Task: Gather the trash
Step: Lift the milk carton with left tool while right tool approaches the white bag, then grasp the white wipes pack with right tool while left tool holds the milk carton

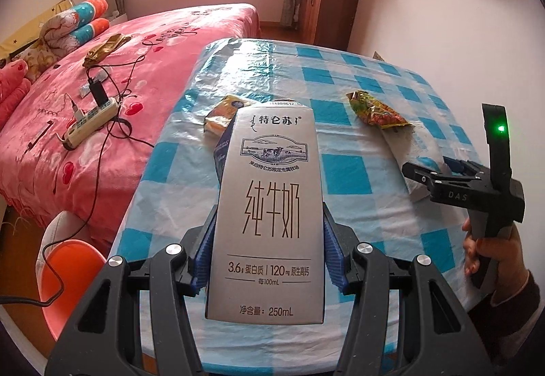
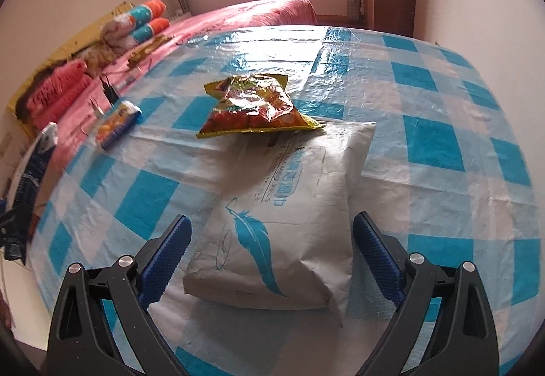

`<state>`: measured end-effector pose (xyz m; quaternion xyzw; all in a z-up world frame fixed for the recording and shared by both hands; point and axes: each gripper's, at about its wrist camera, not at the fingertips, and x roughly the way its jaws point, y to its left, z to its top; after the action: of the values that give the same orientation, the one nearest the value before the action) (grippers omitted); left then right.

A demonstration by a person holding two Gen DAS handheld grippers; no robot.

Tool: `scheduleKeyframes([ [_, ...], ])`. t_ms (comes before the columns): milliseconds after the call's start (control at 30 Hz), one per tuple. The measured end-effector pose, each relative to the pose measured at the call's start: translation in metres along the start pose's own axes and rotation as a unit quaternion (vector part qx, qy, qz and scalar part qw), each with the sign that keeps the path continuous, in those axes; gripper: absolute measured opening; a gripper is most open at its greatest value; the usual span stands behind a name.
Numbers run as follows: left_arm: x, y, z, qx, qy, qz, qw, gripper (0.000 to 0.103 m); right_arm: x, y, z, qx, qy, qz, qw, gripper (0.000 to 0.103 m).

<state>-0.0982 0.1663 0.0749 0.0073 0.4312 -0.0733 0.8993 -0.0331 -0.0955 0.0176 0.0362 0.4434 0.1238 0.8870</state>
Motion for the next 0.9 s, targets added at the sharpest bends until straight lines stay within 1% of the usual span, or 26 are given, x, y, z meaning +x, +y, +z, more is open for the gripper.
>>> scheduleKeyframes([
  [100,0.003,0.009,-0.005,-0.003,0.002,-0.002,1.0000,0.056,0.005,0.006,0.002,-0.015,0.009,-0.025,1.000,0.095],
  [200,0.003,0.017,-0.010,-0.010,0.000,-0.004,0.9999,0.056,0.010,0.007,0.005,-0.017,0.013,-0.044,0.999,0.094],
  [267,0.005,0.024,-0.014,-0.019,0.000,-0.009,0.9998,0.056,0.013,0.008,0.008,-0.022,0.015,-0.065,0.997,0.089],
  [300,0.005,0.027,-0.015,-0.022,0.000,-0.010,0.9997,0.056,0.014,0.008,0.009,-0.025,0.015,-0.068,0.997,0.088],
  [500,0.002,0.043,-0.023,-0.036,-0.007,-0.010,0.9993,0.056,0.013,0.008,0.009,-0.026,0.009,-0.067,0.997,0.078],
  [567,0.000,0.049,-0.026,-0.042,-0.008,-0.013,0.9990,0.056,0.010,0.007,0.007,-0.025,0.006,-0.065,0.998,0.071],
  [633,0.000,0.053,-0.028,-0.044,-0.009,-0.014,0.9989,0.056,0.005,0.008,0.003,-0.025,0.004,-0.065,0.998,0.068],
  [800,0.000,0.060,-0.032,-0.049,-0.013,-0.017,0.9986,0.056,-0.009,0.009,-0.012,-0.014,0.003,-0.059,0.998,0.064],
  [900,-0.002,0.064,-0.033,-0.049,-0.017,-0.017,0.9985,0.056,-0.020,0.011,-0.020,-0.005,0.007,-0.048,0.999,0.063],
])
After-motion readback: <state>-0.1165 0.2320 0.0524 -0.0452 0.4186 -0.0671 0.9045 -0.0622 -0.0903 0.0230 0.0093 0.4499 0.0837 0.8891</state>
